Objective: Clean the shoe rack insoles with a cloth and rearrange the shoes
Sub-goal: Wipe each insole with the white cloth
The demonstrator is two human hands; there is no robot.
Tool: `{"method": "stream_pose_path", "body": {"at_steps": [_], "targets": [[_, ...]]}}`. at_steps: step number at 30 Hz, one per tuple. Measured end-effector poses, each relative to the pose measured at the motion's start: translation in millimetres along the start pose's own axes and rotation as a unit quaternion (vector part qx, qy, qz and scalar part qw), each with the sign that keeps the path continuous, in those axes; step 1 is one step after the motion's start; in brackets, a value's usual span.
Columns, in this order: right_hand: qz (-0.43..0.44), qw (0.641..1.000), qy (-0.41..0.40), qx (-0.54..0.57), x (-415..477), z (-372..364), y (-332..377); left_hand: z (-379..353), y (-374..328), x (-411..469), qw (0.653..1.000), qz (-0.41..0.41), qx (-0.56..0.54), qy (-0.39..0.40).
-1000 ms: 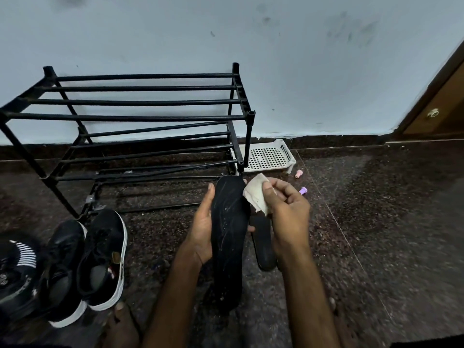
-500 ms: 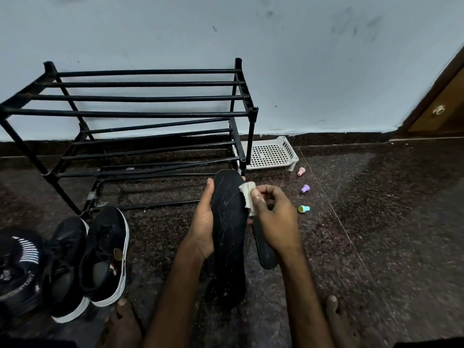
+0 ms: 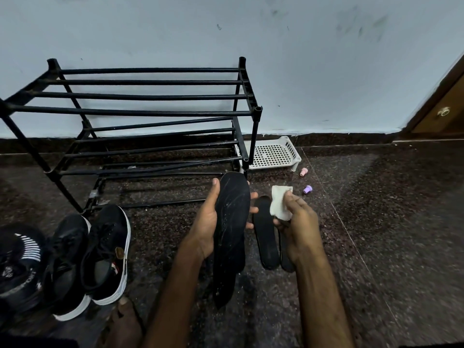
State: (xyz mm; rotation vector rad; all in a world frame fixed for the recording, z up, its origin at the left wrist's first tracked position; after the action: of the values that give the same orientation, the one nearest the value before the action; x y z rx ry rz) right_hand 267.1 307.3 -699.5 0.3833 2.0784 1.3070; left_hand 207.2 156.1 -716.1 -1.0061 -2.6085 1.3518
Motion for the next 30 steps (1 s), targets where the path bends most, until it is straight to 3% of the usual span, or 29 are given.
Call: {"method": "stream_pose_path", "body": {"at_steps": [6,9,12,15,19,23,28,30], "targets": [[0.009,0.994,-0.003,0.106,-4.4,-5.6,4.7,-5.5,7.0,-0.1,0.999,0.024,0.022,-0.009],[0.121,0.991,-0.041,0.033,-9.0,-11.6,10.3,-5.6,9.4,0.9,0.999,0.024,0.022,-0.008],[0.326,0.93,-0.097,-0.137,-18.4,-23.4,14.3,-10.4,11.4,-0.6,0.999,0.04,0.01,-0.006],[0.432,0.849,-0.056,-0.299,-23.1,-36.7,0.8,-14.8,15.7,-1.8,0.999,0.052,-0.013,-0.007],[0.484,0.785,-0.076,-0.38,-25.7,-36.9,-12.5,-19.0,19.0,-2.0,0.997,0.064,-0.031,-0.01],[0.462,0.795,-0.098,-0.381,-24.1,-40.6,-9.5,-25.1,24.3,-2.8,0.998,0.059,-0.003,-0.015],[0.459,0.788,0.076,-0.404,-16.5,-38.3,-0.1,-19.8,25.5,-1.1,0.996,0.054,-0.069,-0.014],[0.45,0.785,0.058,-0.421,-13.1,-30.0,-0.8,-15.7,23.9,-0.2,0.994,0.059,-0.093,-0.005]]}}
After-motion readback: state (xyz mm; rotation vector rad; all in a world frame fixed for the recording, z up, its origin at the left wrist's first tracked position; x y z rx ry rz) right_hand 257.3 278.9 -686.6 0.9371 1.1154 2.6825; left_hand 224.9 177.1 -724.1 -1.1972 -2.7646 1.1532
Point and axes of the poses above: each hand's wrist, its own x-axis towards the middle knuckle, its own z-axis out of the back of the hand, y = z × x, the point moved 2 cm from there along x, towards the middle knuckle, and after that the axes turned 1 degree about x, right-handed, at the moved point
